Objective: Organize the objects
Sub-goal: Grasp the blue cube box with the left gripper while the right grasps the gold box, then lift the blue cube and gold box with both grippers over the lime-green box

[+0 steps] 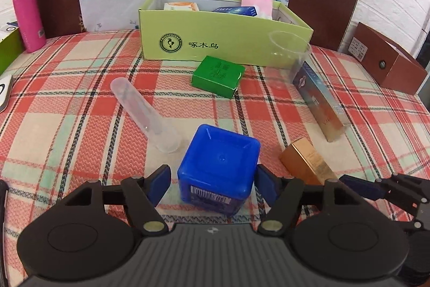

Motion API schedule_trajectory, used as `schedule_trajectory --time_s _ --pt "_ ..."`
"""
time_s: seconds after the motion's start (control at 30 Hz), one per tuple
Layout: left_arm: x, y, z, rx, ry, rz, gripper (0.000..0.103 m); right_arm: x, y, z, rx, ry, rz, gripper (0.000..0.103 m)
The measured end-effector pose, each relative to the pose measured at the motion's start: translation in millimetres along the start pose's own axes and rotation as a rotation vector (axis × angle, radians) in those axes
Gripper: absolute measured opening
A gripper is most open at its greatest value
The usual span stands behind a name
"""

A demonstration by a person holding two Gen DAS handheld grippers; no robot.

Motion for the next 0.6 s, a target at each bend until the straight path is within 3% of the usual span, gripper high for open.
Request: schedule_trajectory --time_s 0.6 --pt "-0.1 1.3 -18.8 0.04 0.011 -0.009 0.072 7.0 -6.7 -17.4 0.011 -0.002 0.026 0.041"
Point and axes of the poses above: each gripper's, at about its wrist camera, not at the fingertips, and z roughly against the way its jaws point, x to its left, y to its underside, the point moved 6 cm from there along -z, roughly the way its jaws point, and after that the axes turned 9 degrees about -z, right-handed, at the moved point
